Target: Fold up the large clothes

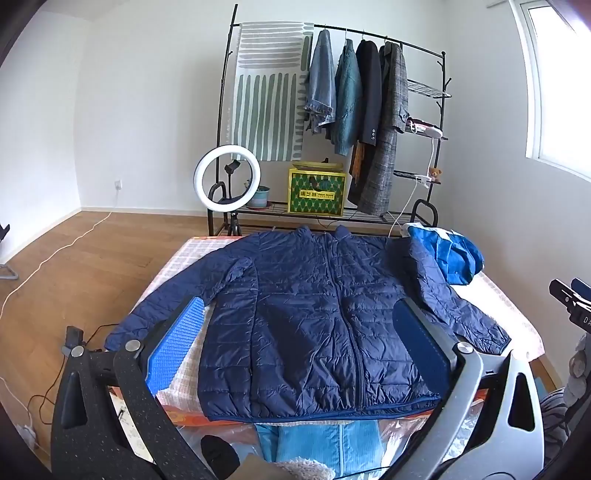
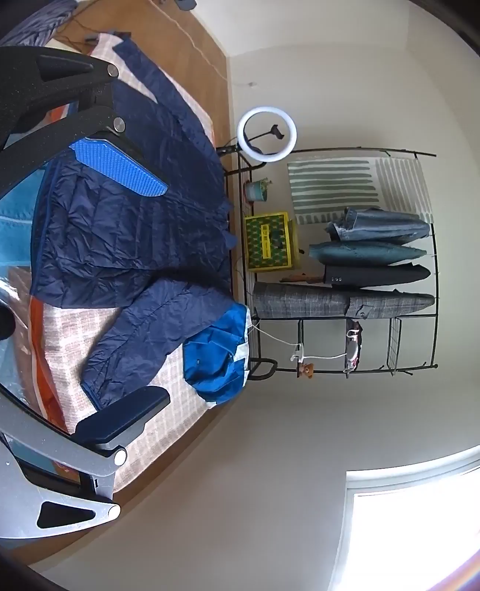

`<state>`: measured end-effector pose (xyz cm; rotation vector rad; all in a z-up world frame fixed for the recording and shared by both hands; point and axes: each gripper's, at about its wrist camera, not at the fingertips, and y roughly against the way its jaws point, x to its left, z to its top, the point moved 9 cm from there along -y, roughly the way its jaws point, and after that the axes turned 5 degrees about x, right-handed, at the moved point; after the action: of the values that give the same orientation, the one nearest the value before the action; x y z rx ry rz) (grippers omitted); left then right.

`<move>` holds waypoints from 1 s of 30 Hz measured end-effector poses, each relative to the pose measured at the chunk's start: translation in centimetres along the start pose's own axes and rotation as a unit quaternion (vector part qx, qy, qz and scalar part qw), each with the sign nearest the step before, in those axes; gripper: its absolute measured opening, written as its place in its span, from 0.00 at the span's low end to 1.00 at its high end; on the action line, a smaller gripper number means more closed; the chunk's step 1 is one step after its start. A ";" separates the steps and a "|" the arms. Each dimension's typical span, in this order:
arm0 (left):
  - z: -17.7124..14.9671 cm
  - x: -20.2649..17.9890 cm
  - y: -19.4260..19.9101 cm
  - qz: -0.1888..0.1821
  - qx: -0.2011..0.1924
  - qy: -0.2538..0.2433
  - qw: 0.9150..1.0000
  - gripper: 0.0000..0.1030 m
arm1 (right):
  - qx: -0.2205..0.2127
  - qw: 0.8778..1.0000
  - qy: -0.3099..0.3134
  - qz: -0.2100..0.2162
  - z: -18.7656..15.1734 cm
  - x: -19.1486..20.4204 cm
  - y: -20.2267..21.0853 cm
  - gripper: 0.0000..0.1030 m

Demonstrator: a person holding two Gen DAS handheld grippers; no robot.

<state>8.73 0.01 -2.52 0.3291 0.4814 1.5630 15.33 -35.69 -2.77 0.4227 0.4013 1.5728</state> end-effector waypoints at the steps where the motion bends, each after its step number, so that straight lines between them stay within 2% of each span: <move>1: 0.0 0.0 0.0 0.000 0.000 0.000 1.000 1.00 | 0.000 1.000 0.000 0.000 -0.1 0.2 -0.1 0.99; 30: 0.8 -0.2 0.5 0.002 -0.009 -0.004 1.000 1.00 | -0.010 1.000 -0.002 0.005 -0.1 -0.1 -0.2 0.99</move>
<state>8.69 -0.07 -1.55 0.3227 0.4610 1.5688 15.47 -35.81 -2.98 0.4130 0.3796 1.5837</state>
